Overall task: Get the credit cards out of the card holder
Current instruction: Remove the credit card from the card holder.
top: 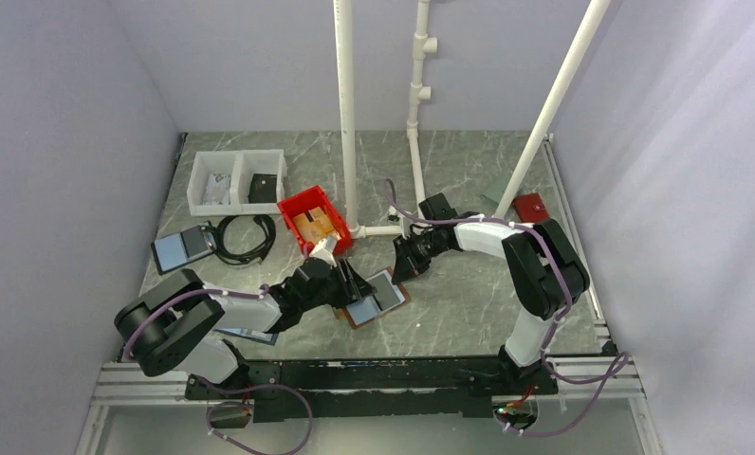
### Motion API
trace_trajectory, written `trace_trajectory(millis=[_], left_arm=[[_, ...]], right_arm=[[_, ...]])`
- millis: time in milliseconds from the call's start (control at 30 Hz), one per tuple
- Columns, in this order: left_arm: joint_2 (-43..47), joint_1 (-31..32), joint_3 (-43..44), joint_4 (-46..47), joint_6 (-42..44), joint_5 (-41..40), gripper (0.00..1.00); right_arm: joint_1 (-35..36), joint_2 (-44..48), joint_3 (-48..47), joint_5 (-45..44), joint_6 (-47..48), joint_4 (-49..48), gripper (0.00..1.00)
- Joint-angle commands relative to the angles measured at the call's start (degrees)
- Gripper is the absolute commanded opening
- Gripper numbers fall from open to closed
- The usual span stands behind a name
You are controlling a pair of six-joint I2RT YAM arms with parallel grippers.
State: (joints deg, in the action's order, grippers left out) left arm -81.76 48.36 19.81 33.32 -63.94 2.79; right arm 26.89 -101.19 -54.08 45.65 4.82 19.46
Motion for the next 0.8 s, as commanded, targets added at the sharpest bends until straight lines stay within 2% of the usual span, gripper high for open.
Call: trace_trajectory(millis=[0, 433, 500, 633, 767], left_arm=[[-2.34, 0.18, 0.21, 5.21, -1.52, 1.01, 0.48], [-5.52, 0.23, -1.08, 6.95, -5.58, -0.6, 0.48], [-5.52, 0.18, -1.03, 6.01, -6.12, -1.35, 0.43], [-6.09, 0.2, -0.45, 4.64, -6.47, -1.48, 0.42], [-7.84, 0.21, -1.29, 7.57, -7.76, -1.69, 0.42]], right_arm=[[0.35, -0.31, -2.03, 2.46, -0.68, -0.66, 0.12], [0.35, -2.01, -2.49, 2.38, -1.07, -0.24, 0.12], [0.41, -2.65, -2.83, 2.59, -1.04, 0.09, 0.12], [0.38, -3.77, -3.09, 2.2, -1.12, 0.61, 0.11], [0.41, -4.48, -3.3, 1.67, -1.06, 0.97, 0.11]])
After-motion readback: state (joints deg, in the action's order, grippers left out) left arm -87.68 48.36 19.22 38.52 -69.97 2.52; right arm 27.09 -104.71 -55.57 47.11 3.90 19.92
